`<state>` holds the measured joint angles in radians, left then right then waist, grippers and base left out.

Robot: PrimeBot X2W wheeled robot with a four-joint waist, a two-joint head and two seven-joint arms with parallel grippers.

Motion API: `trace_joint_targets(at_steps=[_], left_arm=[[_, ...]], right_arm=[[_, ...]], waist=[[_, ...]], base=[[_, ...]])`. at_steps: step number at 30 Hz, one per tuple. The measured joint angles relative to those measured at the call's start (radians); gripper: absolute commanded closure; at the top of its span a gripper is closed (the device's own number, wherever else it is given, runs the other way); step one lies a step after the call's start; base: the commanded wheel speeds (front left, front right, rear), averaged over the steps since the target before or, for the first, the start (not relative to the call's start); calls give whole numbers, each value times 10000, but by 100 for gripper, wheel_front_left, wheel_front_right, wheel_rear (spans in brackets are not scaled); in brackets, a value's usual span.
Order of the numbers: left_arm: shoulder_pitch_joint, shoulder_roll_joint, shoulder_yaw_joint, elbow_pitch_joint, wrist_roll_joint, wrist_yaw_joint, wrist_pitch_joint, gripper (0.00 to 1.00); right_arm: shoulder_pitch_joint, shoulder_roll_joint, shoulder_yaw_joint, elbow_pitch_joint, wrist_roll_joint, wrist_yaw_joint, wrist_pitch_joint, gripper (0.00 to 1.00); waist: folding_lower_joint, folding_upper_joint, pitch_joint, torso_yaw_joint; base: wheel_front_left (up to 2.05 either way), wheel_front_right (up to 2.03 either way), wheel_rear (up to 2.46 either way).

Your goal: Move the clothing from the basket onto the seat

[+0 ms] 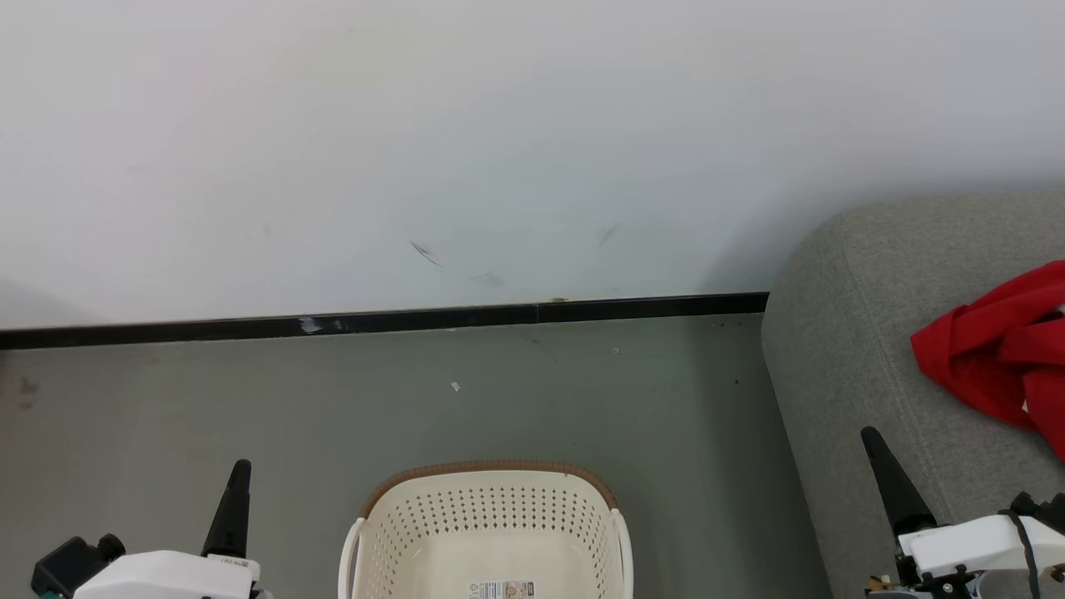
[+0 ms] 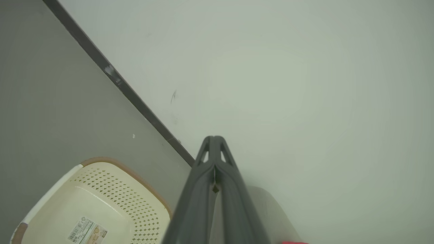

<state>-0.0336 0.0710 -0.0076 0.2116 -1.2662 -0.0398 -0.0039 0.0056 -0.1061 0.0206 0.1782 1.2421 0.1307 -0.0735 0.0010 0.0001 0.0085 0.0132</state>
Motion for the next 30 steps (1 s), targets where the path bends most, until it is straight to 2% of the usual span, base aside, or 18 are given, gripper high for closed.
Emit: trace_joint_targets(at_steps=[30], left_arm=[[-212,-334,788,144,-3179,-430,1012,100]], right_arm=[[-577,-144,-272,732,4343,0,750,100]], waist=[[-5,0,-91,-125]], base=[[0,0,0]])
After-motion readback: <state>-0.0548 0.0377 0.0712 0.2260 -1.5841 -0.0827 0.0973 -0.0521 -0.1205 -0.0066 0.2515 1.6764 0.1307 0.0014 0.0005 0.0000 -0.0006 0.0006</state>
